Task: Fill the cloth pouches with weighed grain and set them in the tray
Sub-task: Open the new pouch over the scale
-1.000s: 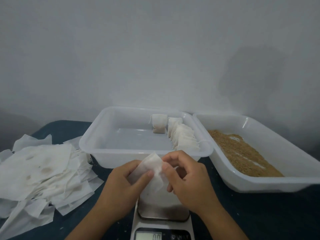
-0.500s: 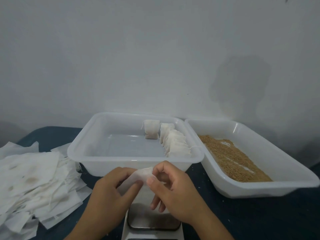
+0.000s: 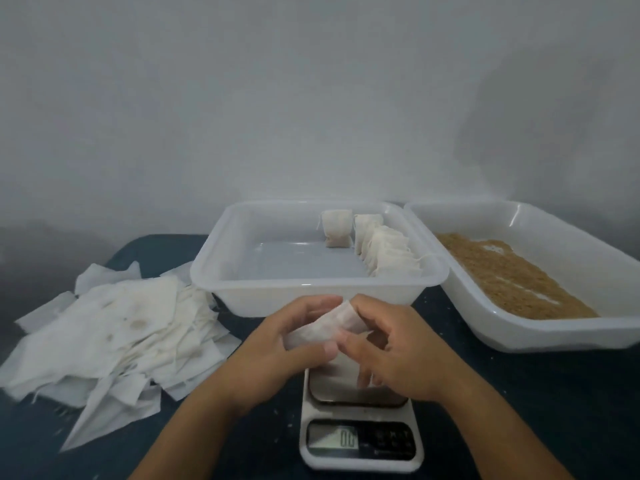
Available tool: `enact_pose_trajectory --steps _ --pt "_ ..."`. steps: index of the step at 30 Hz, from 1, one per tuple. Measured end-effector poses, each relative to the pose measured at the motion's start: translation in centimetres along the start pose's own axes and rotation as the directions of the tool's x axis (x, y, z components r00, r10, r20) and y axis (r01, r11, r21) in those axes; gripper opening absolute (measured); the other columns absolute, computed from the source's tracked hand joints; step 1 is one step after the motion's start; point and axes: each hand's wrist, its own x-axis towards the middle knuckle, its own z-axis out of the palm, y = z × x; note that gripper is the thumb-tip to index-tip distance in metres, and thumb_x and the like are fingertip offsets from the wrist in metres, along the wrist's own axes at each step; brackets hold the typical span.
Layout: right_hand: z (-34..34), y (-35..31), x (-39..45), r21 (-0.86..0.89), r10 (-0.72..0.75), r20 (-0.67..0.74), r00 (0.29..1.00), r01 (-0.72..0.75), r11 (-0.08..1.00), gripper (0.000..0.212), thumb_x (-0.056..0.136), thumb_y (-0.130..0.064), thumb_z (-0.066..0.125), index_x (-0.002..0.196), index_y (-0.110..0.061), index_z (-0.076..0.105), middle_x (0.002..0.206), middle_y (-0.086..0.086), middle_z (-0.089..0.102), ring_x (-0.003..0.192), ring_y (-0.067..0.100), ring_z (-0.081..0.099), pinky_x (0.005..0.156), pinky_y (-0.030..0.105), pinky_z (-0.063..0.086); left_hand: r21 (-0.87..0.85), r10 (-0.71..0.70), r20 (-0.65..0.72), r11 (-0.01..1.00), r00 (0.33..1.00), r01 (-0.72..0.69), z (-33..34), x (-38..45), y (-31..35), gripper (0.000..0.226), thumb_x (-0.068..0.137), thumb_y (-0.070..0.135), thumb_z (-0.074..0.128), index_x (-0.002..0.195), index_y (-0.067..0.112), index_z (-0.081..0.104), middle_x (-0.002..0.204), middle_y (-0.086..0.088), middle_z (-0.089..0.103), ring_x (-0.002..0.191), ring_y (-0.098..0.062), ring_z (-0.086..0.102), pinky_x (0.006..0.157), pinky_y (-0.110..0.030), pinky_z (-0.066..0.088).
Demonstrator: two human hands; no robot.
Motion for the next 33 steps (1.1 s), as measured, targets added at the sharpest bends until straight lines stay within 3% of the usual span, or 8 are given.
enact_pose_trajectory --steps 4,8,13,16,18,23,29,33 --pt "0.2 -0.2 -0.1 -0.147 -0.12 0.041 0.992 0.125 0.981 0.017 0.1 -0.048 0.062 0.096 -0.032 0.062 0.073 -0.005 0.066 0.052 0.014 0.064 0.048 0.025 0.051 -0.246 -0.064 0.136 0.964 0.989 0.097 -0.5 -0.5 0.4 0.055 0.089 0.03 0.073 0.142 0.024 0.059 0.14 -0.016 0.061 0.128 -0.037 0.06 0.106 -0.053 0.05" --pt "0.5 -0.8 -0.3 -0.21 -0.234 0.066 0.97 0.243 0.947 0.031 0.101 -0.052 0.059 0.091 -0.024 0.069 0.071 -0.008 0.061 0.056 0.014 0.059 0.052 0.019 0.042 -0.194 -0.076 0.248 0.973 0.966 0.126 -0.9 -0.6 0.6 0.059 0.091 0.032 0.071 0.145 0.019 0.055 0.14 -0.019 0.06 0.131 -0.043 0.056 0.108 -0.061 0.045" --pt "0.5 -1.7 -0.6 -0.234 -0.288 0.048 0.956 0.291 0.928 0.029 0.1 -0.056 0.057 0.08 -0.037 0.059 0.069 -0.023 0.056 0.059 0.009 0.057 0.054 0.013 0.038 -0.174 -0.109 0.348 0.968 0.931 0.178 -1.1 -0.4 1.5 0.057 0.089 0.021 0.072 0.144 0.015 0.055 0.123 -0.01 0.066 0.114 -0.028 0.063 0.098 -0.052 0.05" --pt "0.1 -2.1 -0.8 -0.245 -0.308 0.044 0.95 0.31 0.919 0.016 0.099 -0.06 0.055 0.083 -0.057 0.051 0.066 -0.029 0.054 0.056 0.008 0.056 0.053 0.012 0.036 -0.032 -0.112 0.41 0.99 0.905 0.137 -1.0 0.4 3.0 0.045 0.09 0.017 0.073 0.134 0.017 0.061 0.107 -0.001 0.067 0.098 -0.017 0.062 0.086 -0.037 0.051" --pt "-0.3 -2.2 -1.0 -0.245 -0.314 0.02 0.949 0.309 0.919 0.017 0.099 -0.059 0.054 0.084 -0.053 0.054 0.063 -0.026 0.052 0.053 0.008 0.055 0.053 0.012 0.034 0.093 -0.12 0.432 0.992 0.894 0.088 -0.5 1.3 4.2 0.035 0.089 0.012 0.072 0.123 0.017 0.064 0.099 0.002 0.064 0.09 -0.014 0.057 0.079 -0.031 0.049" --pt "-2.1 -1.7 -1.3 -0.246 -0.361 -0.101 0.927 0.328 0.912 0.029 0.101 -0.052 0.051 0.078 -0.035 0.057 0.06 -0.018 0.049 0.05 0.009 0.049 0.053 0.013 0.032 0.276 -0.082 0.272 0.961 0.959 0.004 1.3 3.6 4.9 0.039 0.082 0.025 0.079 0.114 0.007 0.066 0.109 -0.019 0.067 0.096 -0.019 0.06 0.093 -0.053 0.052" --pt "-3.8 -2.0 -1.9 -0.381 -0.402 -0.202 0.893 0.307 0.872 0.039 0.101 -0.058 0.049 0.089 -0.028 0.072 0.064 -0.031 0.053 0.052 0.004 0.055 0.054 0.009 0.036 0.154 0.026 0.155 0.987 0.988 -0.05 3.8 4.1 2.3 0.017 0.087 0.024 0.077 0.099 0.015 0.069 0.088 0.002 0.066 0.081 -0.008 0.059 0.075 -0.026 0.048" --pt "-6.3 -1.9 -1.8 -0.431 -0.35 -0.499 0.793 0.124 0.894 0.031 0.101 -0.051 0.053 0.092 -0.029 0.074 0.076 -0.027 0.067 0.06 0.002 0.066 0.051 0.008 0.043 0.227 0.009 -0.019 0.974 1.0 -0.005 4.2 3.8 0.9 0.021 0.081 0.041 0.079 0.098 0.036 0.068 0.091 0.008 0.07 0.08 -0.003 0.065 0.071 -0.017 0.049"
